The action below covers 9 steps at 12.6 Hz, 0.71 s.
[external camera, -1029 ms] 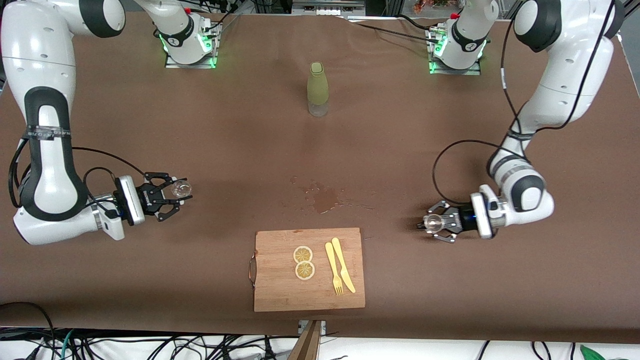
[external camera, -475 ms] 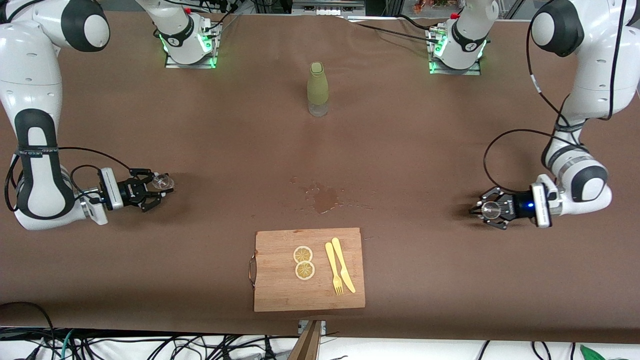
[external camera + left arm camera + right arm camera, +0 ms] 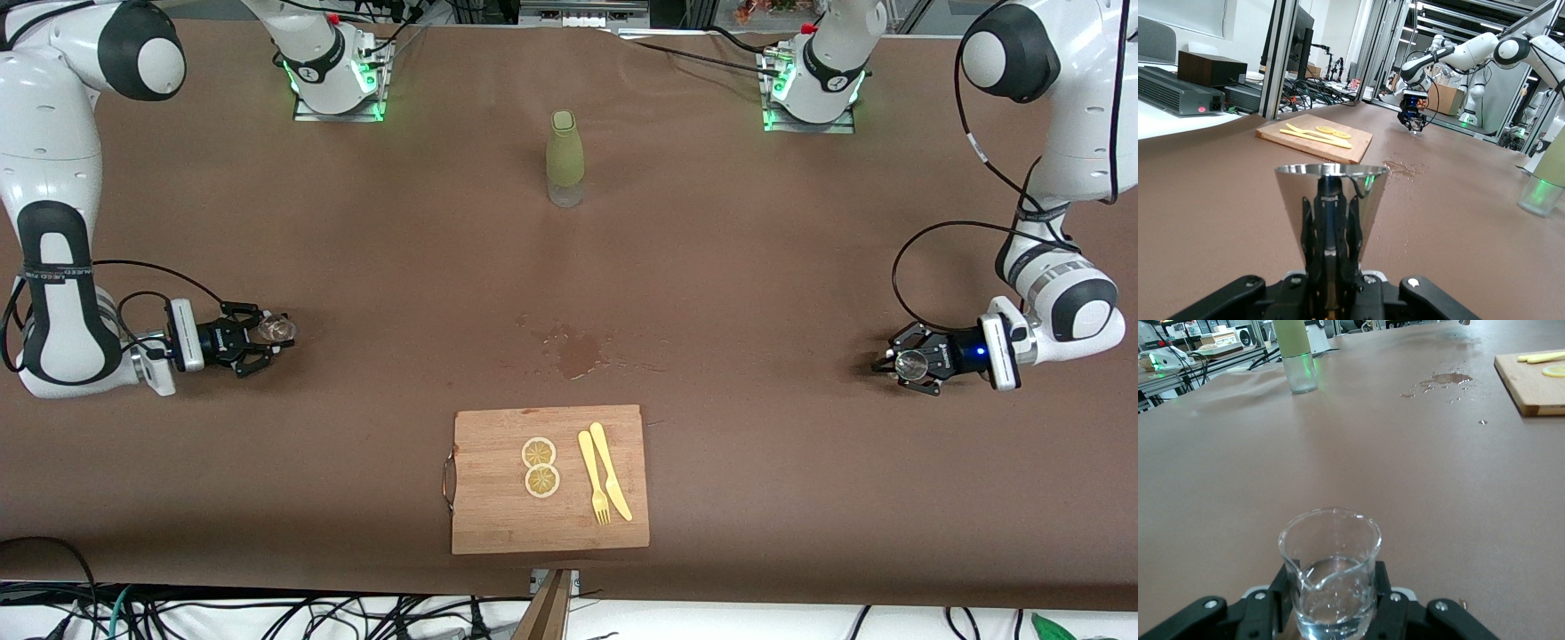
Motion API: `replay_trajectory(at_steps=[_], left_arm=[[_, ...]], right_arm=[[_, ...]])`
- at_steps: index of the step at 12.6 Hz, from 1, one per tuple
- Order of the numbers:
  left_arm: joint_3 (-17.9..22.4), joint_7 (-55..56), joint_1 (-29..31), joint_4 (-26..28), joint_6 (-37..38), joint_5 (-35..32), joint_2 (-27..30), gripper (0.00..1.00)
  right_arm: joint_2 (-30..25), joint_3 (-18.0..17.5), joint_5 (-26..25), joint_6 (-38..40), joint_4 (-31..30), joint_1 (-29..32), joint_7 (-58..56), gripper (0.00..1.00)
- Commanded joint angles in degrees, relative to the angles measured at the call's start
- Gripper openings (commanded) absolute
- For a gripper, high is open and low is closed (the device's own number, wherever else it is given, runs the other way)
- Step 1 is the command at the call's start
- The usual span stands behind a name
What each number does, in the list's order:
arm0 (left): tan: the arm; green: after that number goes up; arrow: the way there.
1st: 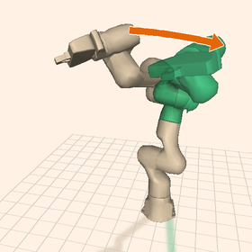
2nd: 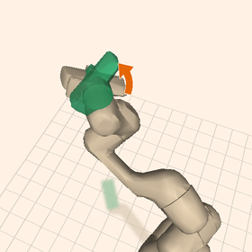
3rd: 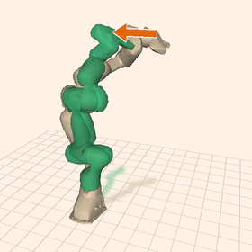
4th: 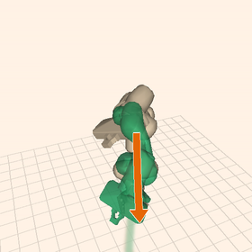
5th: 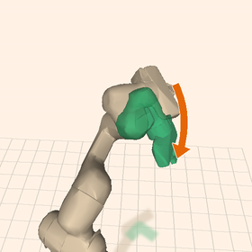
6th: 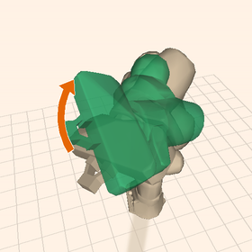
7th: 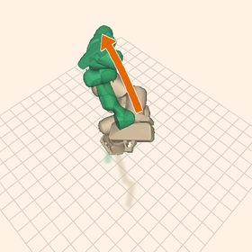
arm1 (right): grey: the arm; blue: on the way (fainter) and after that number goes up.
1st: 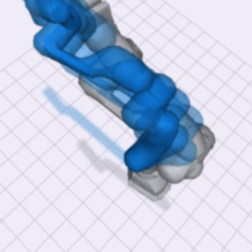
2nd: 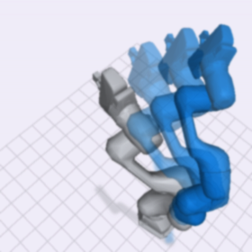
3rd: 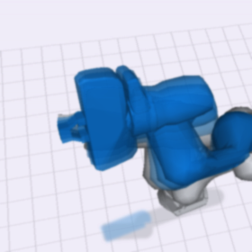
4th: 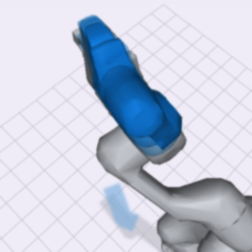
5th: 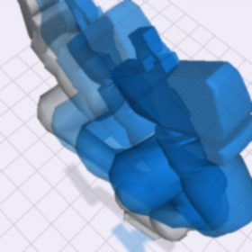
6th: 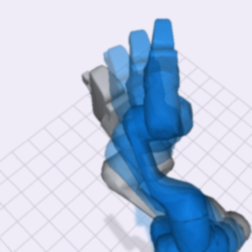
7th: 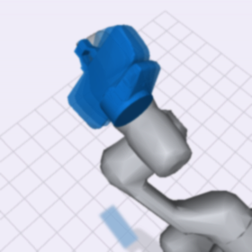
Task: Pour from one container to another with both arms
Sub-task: 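Lower the glass onto the table while the left gripper lowers the jigger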
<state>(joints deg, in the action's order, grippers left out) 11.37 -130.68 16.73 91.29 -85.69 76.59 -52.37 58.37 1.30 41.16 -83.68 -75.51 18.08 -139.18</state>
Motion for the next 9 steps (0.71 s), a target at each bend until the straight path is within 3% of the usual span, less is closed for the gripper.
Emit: replay_trajectory(at_steps=[1,3,4,5,9], left_arm=[[-0.03,-3.00,0.23,0.12,0.52,-0.12,-1.32,0.00],[0.32,-3.18,0.49,0.21,0.69,-0.30,-1.33,0.00],[0.41,-3.18,0.67,0.38,0.61,-0.39,-1.41,0.00],[0.50,-3.18,0.67,0.30,0.61,-0.39,-1.76,0.00],[0.50,-3.26,0.58,0.47,0.78,-0.03,-1.94,0.00]], right_arm=[[0.25,-0.86,-0.73,-0.17,0.18,1.08,-0.91,0.22],[0.60,-0.86,-0.64,-0.17,0.18,1.08,-0.91,0.40],[0.51,-0.86,-0.64,-0.17,0.18,1.08,-0.91,0.73],[0.51,-0.86,-0.73,-0.17,0.18,1.17,-0.91,1.00],[0.51,0.46,-1.17,0.10,0.27,1.61,-1.00,1.00]])
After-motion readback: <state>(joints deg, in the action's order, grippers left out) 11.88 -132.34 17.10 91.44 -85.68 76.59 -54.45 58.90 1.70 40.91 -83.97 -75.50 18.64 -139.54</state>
